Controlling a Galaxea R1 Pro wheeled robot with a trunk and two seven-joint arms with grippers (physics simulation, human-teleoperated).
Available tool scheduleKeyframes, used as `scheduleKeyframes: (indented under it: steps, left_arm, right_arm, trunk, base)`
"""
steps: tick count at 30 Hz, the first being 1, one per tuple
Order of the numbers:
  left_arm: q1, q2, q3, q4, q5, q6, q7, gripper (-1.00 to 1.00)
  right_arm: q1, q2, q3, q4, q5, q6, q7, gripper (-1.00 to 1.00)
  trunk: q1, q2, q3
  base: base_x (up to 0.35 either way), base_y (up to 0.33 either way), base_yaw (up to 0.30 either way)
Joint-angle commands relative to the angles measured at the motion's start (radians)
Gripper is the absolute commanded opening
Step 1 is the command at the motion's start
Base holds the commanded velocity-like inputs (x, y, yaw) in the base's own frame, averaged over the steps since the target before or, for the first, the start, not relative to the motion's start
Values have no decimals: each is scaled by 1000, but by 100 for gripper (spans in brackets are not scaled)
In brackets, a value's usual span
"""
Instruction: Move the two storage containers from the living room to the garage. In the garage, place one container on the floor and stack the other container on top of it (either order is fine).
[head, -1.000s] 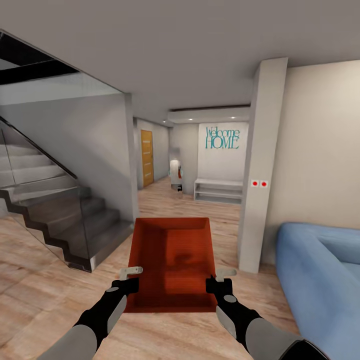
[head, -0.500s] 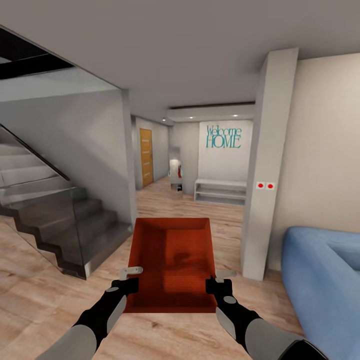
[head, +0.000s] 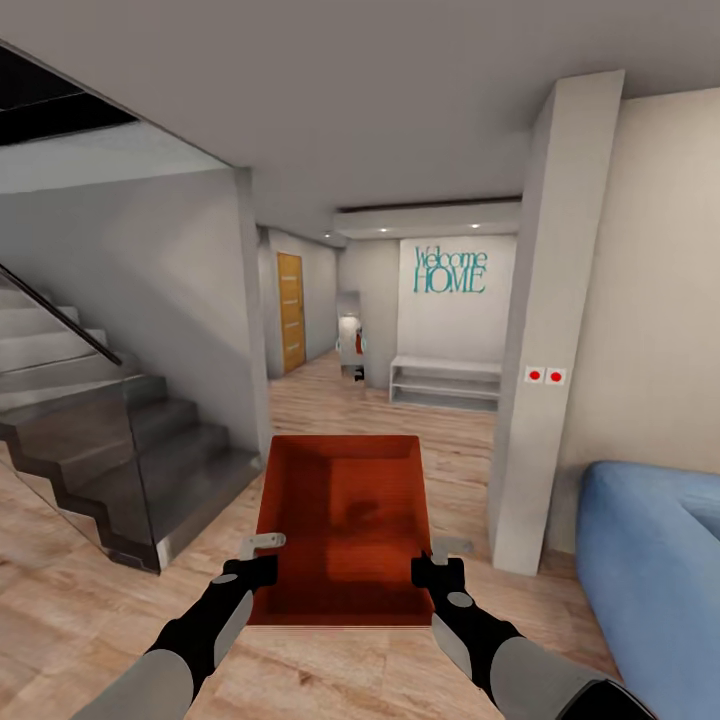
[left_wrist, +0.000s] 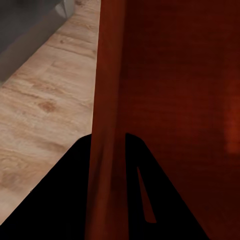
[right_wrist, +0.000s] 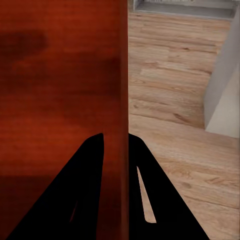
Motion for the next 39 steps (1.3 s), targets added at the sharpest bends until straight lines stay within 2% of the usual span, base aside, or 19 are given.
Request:
scheduleKeyframes:
  steps: [1, 39]
  left_arm:
    - [-1, 16, 17, -5, -4, 6, 14, -100]
    - [-1, 18, 18, -4, -4, 6, 14, -100]
  right_arm:
    - [0, -29, -7, 72, -14, -4, -1, -100]
    - [0, -31, -7, 72, -14, -4, -1, -100]
  trunk:
    - [1, 0, 0]
    - [1, 0, 0]
  base:
    - [322, 0, 0]
    - [322, 0, 0]
